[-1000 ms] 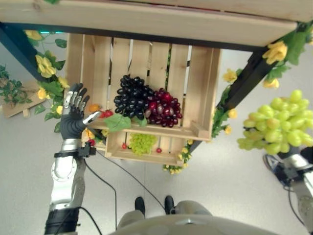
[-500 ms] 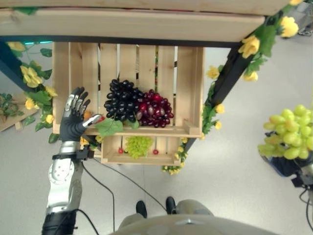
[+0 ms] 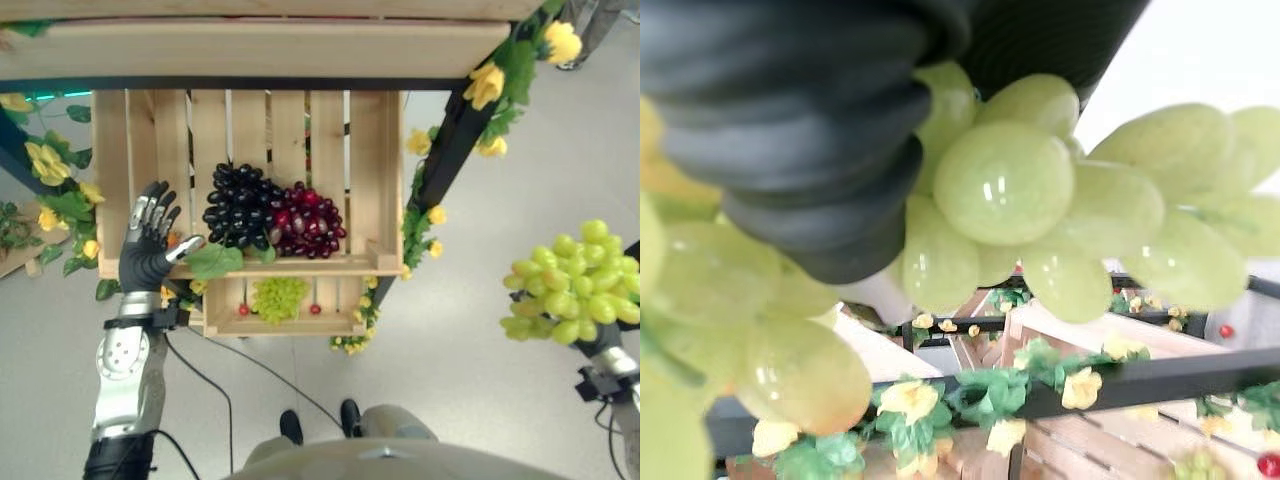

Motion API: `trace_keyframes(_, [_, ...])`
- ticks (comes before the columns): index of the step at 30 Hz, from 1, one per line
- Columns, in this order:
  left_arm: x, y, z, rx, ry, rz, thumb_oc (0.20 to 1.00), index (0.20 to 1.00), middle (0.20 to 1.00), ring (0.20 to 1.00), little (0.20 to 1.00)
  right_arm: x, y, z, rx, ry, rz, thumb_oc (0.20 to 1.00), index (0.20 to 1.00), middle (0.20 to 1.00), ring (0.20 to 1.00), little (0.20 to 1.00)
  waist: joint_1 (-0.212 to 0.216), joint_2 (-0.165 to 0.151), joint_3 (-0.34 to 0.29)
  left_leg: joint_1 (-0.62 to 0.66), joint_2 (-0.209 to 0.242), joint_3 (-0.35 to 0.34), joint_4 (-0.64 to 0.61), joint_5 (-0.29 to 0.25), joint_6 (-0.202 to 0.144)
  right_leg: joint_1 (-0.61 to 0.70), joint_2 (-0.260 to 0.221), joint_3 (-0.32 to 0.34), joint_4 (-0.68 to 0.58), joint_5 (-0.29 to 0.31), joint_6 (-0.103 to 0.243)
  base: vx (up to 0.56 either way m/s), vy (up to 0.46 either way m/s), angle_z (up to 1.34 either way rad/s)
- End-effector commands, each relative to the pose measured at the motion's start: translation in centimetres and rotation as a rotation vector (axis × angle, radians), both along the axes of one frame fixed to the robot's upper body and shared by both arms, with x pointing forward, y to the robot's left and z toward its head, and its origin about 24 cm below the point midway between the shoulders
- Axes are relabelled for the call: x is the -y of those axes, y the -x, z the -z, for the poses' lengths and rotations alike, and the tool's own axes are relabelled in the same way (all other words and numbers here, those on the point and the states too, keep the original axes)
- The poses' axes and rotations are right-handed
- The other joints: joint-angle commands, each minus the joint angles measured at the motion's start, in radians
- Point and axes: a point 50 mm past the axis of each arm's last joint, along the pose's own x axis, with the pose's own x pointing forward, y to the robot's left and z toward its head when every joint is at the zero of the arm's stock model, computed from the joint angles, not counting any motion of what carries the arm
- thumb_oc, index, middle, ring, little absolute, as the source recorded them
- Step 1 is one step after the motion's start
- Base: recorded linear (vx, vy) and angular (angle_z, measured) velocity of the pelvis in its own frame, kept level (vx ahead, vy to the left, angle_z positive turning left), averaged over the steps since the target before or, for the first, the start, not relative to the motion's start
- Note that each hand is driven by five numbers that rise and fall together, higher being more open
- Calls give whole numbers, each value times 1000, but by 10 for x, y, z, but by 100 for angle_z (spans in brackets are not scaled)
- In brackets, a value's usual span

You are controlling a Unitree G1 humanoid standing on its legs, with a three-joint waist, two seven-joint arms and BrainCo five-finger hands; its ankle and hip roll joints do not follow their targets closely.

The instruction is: Pick up the fruits from the basket on one side to the basket on the other side

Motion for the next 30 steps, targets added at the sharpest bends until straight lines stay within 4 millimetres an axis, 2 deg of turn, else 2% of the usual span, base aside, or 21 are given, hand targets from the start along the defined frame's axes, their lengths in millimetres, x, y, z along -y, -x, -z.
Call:
trace_keyframes(1, [-11, -2, 2, -17, -59, -43, 1000, 1000, 1000, 1000, 1000, -22, -20, -35, 199, -10, -126, 200, 200, 200, 200, 200, 5, -67, 12, 8, 11, -30, 117, -99, -29, 95, -56, 50, -165, 60, 60, -42, -57, 8])
trace_keyframes(10, [-1, -10, 3, -23, -67, 7, 1000, 1000, 1000, 1000, 1000, -74, -38, -51, 265, -97, -415, 200, 200, 200, 200, 200, 47, -85, 4, 6, 2, -61, 110, -88, -25, 115, -68, 1, -166, 62, 63, -17, 5, 15])
trace_keyframes(17, [-1, -12, 2, -30, -89, 7, 1000, 1000, 1000, 1000, 1000, -106, -47, -55, 294, -155, -555, 200, 200, 200, 200, 200, 87, -97, 3, 2, -17, -91, 110, -94, -15, 122, -91, -44, -149, 54, 73, -7, 47, 18])
trace_keyframes(30, [2, -11, 3, -41, -101, 19, 1000, 1000, 1000, 1000, 1000, -123, -52, -52, 292, -221, -586, 200, 200, 200, 200, 200, 137, -110, -2, -11, -43, -148, 92, -76, -11, 146, -116, -107, -169, 50, 78, -2, 26, 16])
